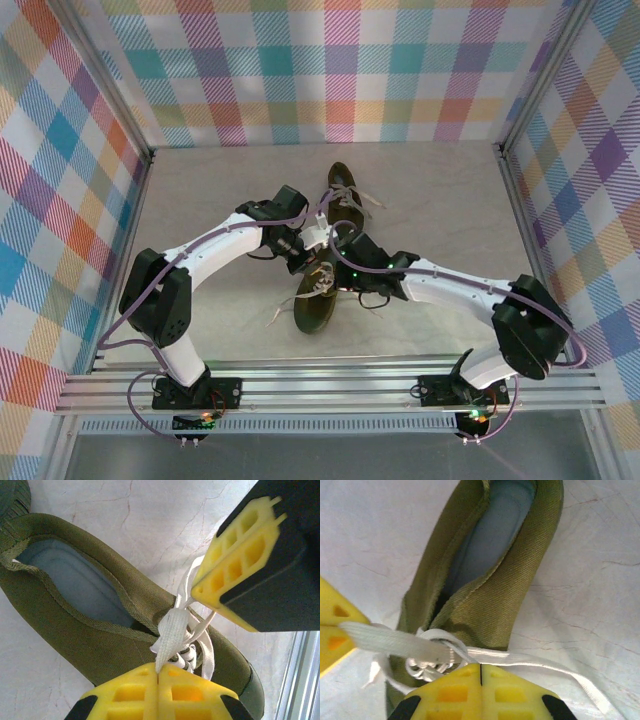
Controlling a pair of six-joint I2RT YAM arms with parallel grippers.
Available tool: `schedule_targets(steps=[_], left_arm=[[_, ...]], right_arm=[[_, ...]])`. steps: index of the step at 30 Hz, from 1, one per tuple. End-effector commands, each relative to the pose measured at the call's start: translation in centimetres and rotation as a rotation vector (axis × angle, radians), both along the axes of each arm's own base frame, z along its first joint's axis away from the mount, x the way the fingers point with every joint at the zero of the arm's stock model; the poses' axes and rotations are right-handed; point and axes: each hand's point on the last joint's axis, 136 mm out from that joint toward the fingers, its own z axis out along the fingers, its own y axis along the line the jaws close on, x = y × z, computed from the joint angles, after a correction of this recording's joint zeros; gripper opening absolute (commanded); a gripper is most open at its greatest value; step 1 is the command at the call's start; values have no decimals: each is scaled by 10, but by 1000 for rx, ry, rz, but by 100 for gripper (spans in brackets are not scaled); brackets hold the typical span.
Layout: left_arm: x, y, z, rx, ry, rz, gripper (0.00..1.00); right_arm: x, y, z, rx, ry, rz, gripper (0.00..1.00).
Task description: Tie the shoes
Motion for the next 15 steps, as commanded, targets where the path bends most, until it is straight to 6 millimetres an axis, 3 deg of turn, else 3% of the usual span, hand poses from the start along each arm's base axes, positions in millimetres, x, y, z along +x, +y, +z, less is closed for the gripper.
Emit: schedule_targets(steps=[1,7,15], left_arm=[[-2,3,3,-2,11,-1,0],[-6,4,1,-8,16,0,0],[-9,1,2,-25,30,-4,0]], right_arm=[[3,-12,-12,-126,-2,47,0],[2,-13,-26,-182,35,70,0],[9,-17,17,-13,-121,-24,25]])
